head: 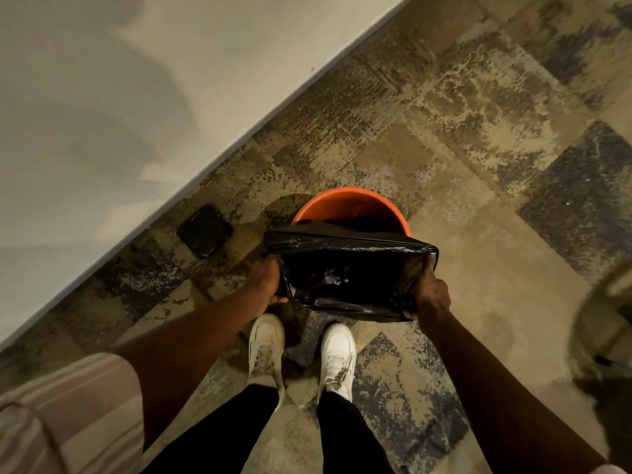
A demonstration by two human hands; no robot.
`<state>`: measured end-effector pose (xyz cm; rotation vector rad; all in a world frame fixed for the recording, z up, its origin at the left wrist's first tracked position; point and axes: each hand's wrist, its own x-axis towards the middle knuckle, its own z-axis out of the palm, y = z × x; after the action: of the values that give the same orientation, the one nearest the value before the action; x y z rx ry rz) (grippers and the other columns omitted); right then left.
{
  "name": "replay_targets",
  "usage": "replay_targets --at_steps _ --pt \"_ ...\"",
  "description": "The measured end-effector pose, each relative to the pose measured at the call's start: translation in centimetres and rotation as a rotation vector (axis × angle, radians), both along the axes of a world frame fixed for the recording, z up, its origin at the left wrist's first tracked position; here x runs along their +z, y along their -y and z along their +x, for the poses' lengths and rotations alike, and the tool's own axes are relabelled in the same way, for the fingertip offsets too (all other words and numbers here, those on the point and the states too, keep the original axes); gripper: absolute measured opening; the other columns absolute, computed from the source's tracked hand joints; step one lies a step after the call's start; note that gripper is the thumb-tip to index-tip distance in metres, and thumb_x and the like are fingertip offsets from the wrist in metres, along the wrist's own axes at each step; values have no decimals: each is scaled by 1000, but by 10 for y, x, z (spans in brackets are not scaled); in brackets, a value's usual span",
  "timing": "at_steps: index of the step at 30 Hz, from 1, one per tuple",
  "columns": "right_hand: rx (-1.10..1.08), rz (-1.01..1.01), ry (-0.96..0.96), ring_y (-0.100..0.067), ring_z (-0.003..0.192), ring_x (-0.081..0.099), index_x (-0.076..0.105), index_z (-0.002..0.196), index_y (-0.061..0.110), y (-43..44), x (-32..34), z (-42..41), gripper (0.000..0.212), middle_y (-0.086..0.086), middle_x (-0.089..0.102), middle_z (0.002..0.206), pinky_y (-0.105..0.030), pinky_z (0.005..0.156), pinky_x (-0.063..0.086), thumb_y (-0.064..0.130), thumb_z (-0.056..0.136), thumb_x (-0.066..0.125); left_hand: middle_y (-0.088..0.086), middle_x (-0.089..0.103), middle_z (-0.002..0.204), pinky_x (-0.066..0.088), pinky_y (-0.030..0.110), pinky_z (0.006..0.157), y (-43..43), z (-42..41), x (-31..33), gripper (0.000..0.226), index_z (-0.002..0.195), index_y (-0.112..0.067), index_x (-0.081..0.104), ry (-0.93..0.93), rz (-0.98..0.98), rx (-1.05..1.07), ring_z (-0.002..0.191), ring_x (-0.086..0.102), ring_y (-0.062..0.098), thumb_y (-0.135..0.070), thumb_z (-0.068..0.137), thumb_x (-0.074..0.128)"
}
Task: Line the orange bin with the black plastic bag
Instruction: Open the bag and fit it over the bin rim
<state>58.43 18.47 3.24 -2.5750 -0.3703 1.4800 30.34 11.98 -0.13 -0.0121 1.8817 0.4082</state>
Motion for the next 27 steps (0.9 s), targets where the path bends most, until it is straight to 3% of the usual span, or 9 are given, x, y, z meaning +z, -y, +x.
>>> replay_targets --at_steps 4,6,9,11,13,16,20,23,27 --pt "-48 26 -97 -49 119 64 54 145 5 4 -20 -2 98 -21 58 133 -60 81 65 86 91 41 19 68 137 57 31 42 1 1 -31 56 145 -17 55 -9 38 32 110 73 43 -51 107 34" --pt "-25 28 -96 -45 114 66 58 134 7 7 -25 -4 88 -18 59 125 -57 82 65 83 94 39 16 66 141 60 32 45 1 2 -36 56 147 -16 54 -31 61 32 113 73 41 -50 108 33" --pt "8 36 -48 -44 103 70 57 116 10 15 -40 0 76 -17 62 116 -53 75 66 81 96 39 15 63 145 68 50 76 8 3 -58 66 149 -16 55 -75 82 69 121 69 42 -57 100 37" --pt "-19 40 -43 -44 101 71 59 118 8 20 -47 3 78 -17 62 116 -50 67 66 80 96 41 14 62 147 63 59 94 17 3 -81 80 150 -16 53 -116 85 89 122 68 44 -64 87 37" --pt "-62 52 -38 -44 100 72 61 129 3 24 -59 7 86 -19 65 119 -48 59 67 80 95 43 16 60 149 59 59 101 18 10 -73 78 150 -14 53 -155 85 69 124 65 45 -61 89 40" --pt "-95 105 -51 -47 100 73 63 131 2 30 -76 10 90 -22 68 125 -42 48 65 81 94 43 24 56 153 47 48 113 17 20 -59 51 147 -5 57 -224 93 38 135 57 44 -34 107 43" --pt "-95 111 -106 -46 96 73 62 134 7 32 -93 11 97 -23 66 129 -47 60 67 89 87 43 24 55 153 49 50 113 13 22 -59 55 148 -4 56 -212 113 72 135 57 45 -34 104 43" --pt "-100 69 -142 -45 81 74 59 135 8 33 -96 15 96 -24 66 123 -59 69 66 89 87 43 18 61 145 63 59 94 16 14 -71 64 144 -8 57 -185 118 59 122 66 46 -44 93 43" --pt "-70 81 -191 -43 81 75 59 134 7 39 -93 20 94 -24 67 119 -61 76 66 87 89 41 23 62 144 60 59 99 25 7 -86 70 141 -6 61 -208 131 17 122 66 47 -46 85 43"
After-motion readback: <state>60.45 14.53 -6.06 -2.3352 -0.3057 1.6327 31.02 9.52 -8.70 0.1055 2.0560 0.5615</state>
